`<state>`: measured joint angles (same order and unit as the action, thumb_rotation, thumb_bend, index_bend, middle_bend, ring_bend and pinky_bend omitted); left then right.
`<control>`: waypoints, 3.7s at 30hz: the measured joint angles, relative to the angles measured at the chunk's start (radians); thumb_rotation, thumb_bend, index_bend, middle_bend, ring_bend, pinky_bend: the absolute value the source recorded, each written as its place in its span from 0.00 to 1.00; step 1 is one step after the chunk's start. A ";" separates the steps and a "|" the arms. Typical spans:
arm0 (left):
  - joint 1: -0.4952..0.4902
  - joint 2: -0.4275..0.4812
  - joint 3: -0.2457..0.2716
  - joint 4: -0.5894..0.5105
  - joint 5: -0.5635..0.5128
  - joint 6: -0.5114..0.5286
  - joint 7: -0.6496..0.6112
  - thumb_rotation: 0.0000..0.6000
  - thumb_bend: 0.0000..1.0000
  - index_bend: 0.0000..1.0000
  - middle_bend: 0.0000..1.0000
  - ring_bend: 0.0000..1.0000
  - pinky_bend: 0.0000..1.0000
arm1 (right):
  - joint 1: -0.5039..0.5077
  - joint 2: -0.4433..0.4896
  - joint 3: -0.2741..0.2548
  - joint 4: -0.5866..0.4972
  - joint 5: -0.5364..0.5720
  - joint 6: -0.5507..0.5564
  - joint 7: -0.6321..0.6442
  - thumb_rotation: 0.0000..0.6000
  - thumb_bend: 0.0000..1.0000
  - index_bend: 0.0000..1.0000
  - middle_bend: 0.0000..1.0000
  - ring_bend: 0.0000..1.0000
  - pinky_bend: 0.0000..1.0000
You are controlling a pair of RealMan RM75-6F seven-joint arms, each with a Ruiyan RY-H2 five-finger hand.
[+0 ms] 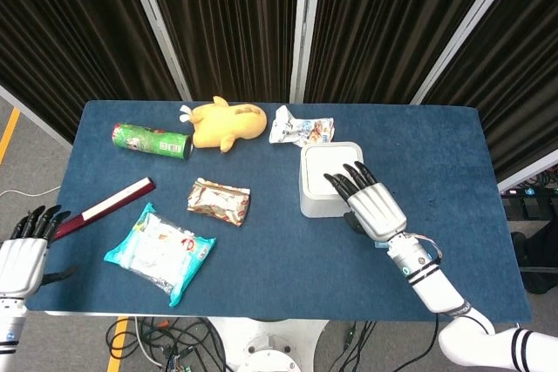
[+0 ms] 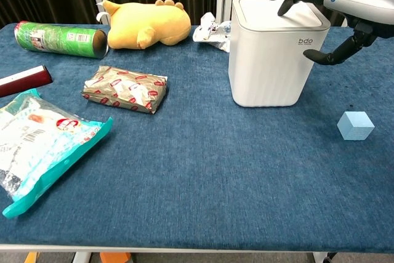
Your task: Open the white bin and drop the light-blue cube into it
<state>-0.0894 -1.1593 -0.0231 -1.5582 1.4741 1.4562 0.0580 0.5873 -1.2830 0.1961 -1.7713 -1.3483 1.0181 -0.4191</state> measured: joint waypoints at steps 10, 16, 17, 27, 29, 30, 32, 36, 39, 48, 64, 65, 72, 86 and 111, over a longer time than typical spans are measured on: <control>-0.002 0.002 -0.002 -0.002 0.006 0.002 0.002 1.00 0.00 0.14 0.09 0.03 0.14 | 0.007 -0.019 -0.026 0.024 0.006 0.005 0.026 1.00 0.34 0.00 0.22 0.00 0.00; -0.002 0.002 -0.002 -0.007 0.008 0.003 0.006 1.00 0.00 0.14 0.09 0.03 0.14 | -0.020 0.014 -0.005 0.000 -0.068 0.130 0.077 1.00 0.34 0.00 0.14 0.00 0.00; -0.002 0.002 -0.002 -0.006 0.007 0.002 0.006 1.00 0.00 0.14 0.09 0.03 0.14 | -0.033 0.030 -0.003 -0.009 -0.084 0.162 0.089 1.00 0.34 0.00 0.13 0.00 0.00; -0.006 -0.002 -0.001 -0.011 0.010 -0.003 0.019 1.00 0.00 0.14 0.09 0.03 0.14 | -0.188 0.149 -0.113 -0.053 -0.184 0.293 0.200 1.00 0.33 0.00 0.12 0.00 0.00; -0.007 -0.003 0.000 -0.011 0.008 -0.007 0.022 1.00 0.00 0.14 0.09 0.03 0.14 | -0.206 0.146 -0.146 -0.032 -0.190 0.288 0.210 1.00 0.34 0.00 0.13 0.00 0.00; -0.007 -0.005 0.000 -0.011 0.007 -0.009 0.022 1.00 0.00 0.14 0.09 0.03 0.14 | -0.210 0.143 -0.156 -0.021 -0.189 0.280 0.212 1.00 0.34 0.00 0.14 0.00 0.00; -0.007 -0.007 0.001 -0.008 0.006 -0.010 0.021 1.00 0.00 0.14 0.09 0.03 0.14 | -0.216 0.132 -0.172 -0.002 -0.176 0.251 0.213 1.00 0.33 0.00 0.14 0.00 0.00; -0.004 -0.014 0.002 0.003 0.003 -0.010 0.011 1.00 0.00 0.14 0.09 0.03 0.14 | -0.224 0.093 -0.195 0.054 -0.138 0.198 0.212 1.00 0.29 0.00 0.15 0.00 0.00; -0.002 -0.016 0.003 0.015 0.006 -0.006 -0.004 1.00 0.00 0.14 0.09 0.03 0.14 | -0.229 0.056 -0.207 0.108 -0.118 0.172 0.214 1.00 0.27 0.00 0.15 0.00 0.00; 0.001 -0.023 0.002 0.034 0.005 -0.004 -0.025 1.00 0.00 0.14 0.09 0.03 0.14 | -0.229 -0.014 -0.219 0.186 -0.082 0.112 0.209 1.00 0.26 0.00 0.17 0.00 0.00; 0.009 -0.029 0.000 0.061 -0.002 -0.001 -0.069 1.00 0.00 0.14 0.09 0.03 0.14 | -0.202 -0.114 -0.177 0.281 -0.044 0.083 0.185 1.00 0.26 0.11 0.29 0.09 0.04; 0.009 -0.030 0.000 0.063 -0.002 -0.001 -0.070 1.00 0.00 0.14 0.09 0.03 0.14 | -0.202 -0.119 -0.176 0.285 -0.046 0.085 0.186 1.00 0.26 0.12 0.29 0.10 0.05; 0.012 -0.032 0.001 0.070 0.001 0.002 -0.081 1.00 0.00 0.14 0.09 0.03 0.14 | -0.204 -0.143 -0.174 0.308 -0.060 0.107 0.188 1.00 0.27 0.26 0.37 0.17 0.11; 0.012 -0.037 0.003 0.078 0.003 -0.003 -0.084 1.00 0.00 0.14 0.09 0.03 0.14 | -0.215 -0.159 -0.176 0.317 -0.056 0.122 0.161 1.00 0.30 0.42 0.49 0.28 0.16; 0.012 -0.033 0.002 0.066 0.007 -0.003 -0.079 1.00 0.00 0.14 0.09 0.03 0.14 | -0.193 0.159 -0.002 -0.113 -0.185 0.338 0.113 1.00 0.30 0.52 0.55 0.33 0.18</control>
<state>-0.0779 -1.1923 -0.0215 -1.4920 1.4806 1.4534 -0.0213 0.3947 -1.1244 0.1944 -1.8839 -1.5337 1.3559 -0.3057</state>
